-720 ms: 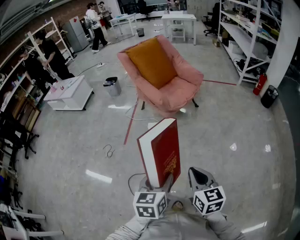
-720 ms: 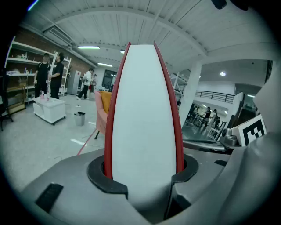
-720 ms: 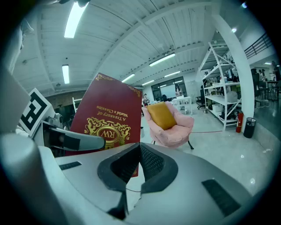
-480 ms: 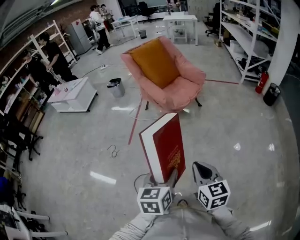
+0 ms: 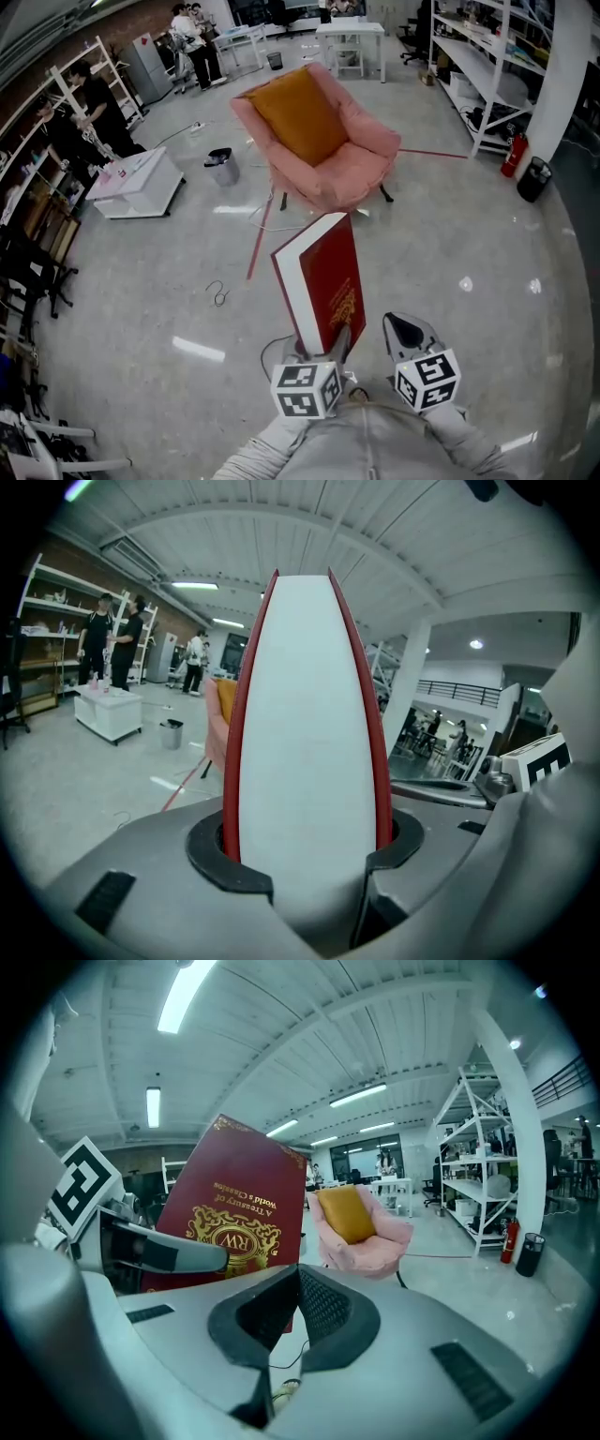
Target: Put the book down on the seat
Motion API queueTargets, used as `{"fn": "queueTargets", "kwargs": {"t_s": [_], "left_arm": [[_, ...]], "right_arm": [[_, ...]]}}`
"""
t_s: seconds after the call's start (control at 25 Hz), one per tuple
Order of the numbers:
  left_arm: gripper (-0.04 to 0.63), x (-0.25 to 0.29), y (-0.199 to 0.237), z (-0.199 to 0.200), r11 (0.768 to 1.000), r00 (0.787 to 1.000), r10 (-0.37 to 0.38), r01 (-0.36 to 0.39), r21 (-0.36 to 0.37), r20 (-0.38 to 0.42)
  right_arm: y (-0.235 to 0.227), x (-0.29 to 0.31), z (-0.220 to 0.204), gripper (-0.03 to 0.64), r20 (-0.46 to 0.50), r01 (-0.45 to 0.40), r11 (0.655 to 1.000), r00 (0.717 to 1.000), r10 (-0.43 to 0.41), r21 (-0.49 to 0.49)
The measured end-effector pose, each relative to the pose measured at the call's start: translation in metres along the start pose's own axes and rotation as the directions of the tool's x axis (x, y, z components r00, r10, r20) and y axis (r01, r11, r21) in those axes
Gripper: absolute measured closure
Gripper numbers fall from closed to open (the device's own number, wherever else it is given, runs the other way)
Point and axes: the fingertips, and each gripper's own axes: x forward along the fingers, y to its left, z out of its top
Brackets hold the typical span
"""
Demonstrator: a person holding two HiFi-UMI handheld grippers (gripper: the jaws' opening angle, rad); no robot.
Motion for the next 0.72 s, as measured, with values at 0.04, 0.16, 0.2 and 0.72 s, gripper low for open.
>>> {"fn": "queueTargets", "kwargs": {"t_s": [0.04, 0.16, 0.2, 0.72], "left_arm": [[0.350, 0.000, -0.001, 0.000, 1.000, 1.000, -0.002, 0.002, 0.001, -0.001], [0.350, 0.000, -0.005, -0.002, 1.000, 1.000, -0.005, 0.005, 0.008, -0.009], [0.350, 0.000, -0.006, -0.002, 1.000, 1.000, -0.006, 0.006, 0.010, -0.012], [0.350, 0.016, 0.018, 0.005, 1.000, 0.999, -0.011, 0.011, -0.011, -0.036]], "right_arm": [[0.000, -0.001, 0.001, 0.612, 0.007, -0.009, 1.000, 1.000, 0.009, 0.016], [0.002, -0.004, 0.001, 0.612, 0.020, -0.027, 0.998, 0.999, 0.025, 0.058], [0.001, -0.005, 0.001, 0.612, 0.020, -0.027, 0.998, 0.999, 0.026, 0.058], [0.005, 0.023, 0.004, 0.612, -0.013, -0.025, 0.998, 1.000, 0.026, 0.059]]}}
